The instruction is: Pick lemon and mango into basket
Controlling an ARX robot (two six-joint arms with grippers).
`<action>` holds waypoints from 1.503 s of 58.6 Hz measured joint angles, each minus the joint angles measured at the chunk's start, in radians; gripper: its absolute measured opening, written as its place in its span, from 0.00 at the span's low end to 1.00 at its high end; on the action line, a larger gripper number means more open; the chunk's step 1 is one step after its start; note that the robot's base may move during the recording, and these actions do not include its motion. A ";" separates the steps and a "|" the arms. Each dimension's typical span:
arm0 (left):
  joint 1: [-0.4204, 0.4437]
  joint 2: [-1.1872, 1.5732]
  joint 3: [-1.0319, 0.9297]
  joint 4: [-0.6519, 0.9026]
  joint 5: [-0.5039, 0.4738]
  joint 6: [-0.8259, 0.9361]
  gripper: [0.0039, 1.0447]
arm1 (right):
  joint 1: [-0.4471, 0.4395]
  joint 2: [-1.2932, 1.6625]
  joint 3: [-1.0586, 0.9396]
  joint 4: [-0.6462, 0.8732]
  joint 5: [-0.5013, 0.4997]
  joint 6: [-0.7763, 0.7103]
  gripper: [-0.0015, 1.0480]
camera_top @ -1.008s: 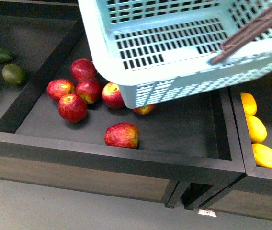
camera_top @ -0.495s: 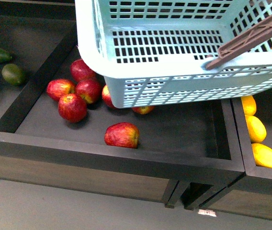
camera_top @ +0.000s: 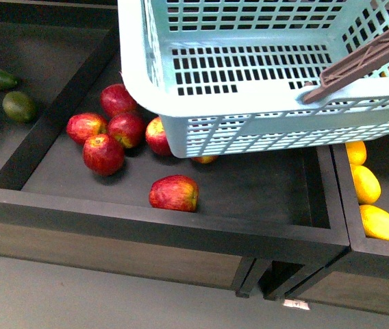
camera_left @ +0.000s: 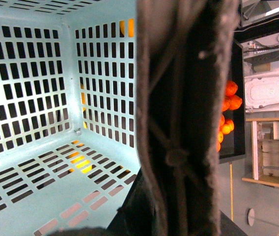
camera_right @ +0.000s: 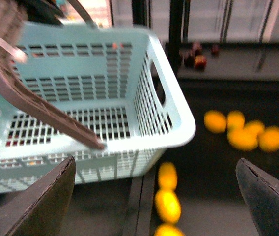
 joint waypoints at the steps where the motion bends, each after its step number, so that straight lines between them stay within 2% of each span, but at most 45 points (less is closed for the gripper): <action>1: 0.000 0.000 0.000 0.000 -0.001 0.000 0.04 | -0.005 0.036 0.027 -0.064 0.005 0.037 0.92; 4: 0.002 0.000 0.000 0.000 -0.004 0.000 0.04 | -0.047 0.142 0.082 -0.158 -0.009 0.118 0.92; 8: 0.002 0.000 0.000 0.000 -0.006 0.000 0.04 | -0.146 0.306 0.137 -0.138 -0.078 0.200 0.92; 12: 0.001 0.000 0.000 0.000 -0.006 0.003 0.04 | -0.267 0.460 0.190 -0.034 -0.158 0.227 0.92; 13: 0.001 0.000 0.000 0.000 -0.004 0.003 0.04 | -0.328 0.539 0.221 0.029 -0.192 0.230 0.92; 17: 0.001 0.000 0.000 0.000 0.000 0.001 0.04 | -0.474 0.755 0.308 0.204 -0.226 0.217 0.92; 26: 0.001 0.000 0.000 0.000 0.000 0.002 0.04 | -0.621 1.180 0.466 0.479 -0.196 0.148 0.92; 31: 0.001 0.000 0.000 0.000 -0.001 0.002 0.04 | -0.660 1.420 0.579 0.553 -0.171 0.114 0.92; 37: 0.000 0.000 0.000 0.000 -0.001 0.002 0.04 | -0.690 1.677 0.737 0.555 -0.137 0.106 0.92; 53: 0.000 0.000 0.000 0.000 0.000 0.002 0.04 | -0.711 2.186 1.186 0.457 -0.043 0.167 0.92; 62: -0.001 0.000 0.000 0.000 0.000 0.002 0.04 | -0.711 2.343 1.384 0.388 -0.011 0.230 0.92; 76: 0.000 0.000 0.000 0.000 -0.002 0.002 0.04 | -0.743 2.600 1.746 0.188 0.043 0.398 0.92; 88: -0.001 0.000 0.000 0.000 0.000 0.002 0.04 | -0.772 2.738 1.946 0.106 0.061 0.431 0.92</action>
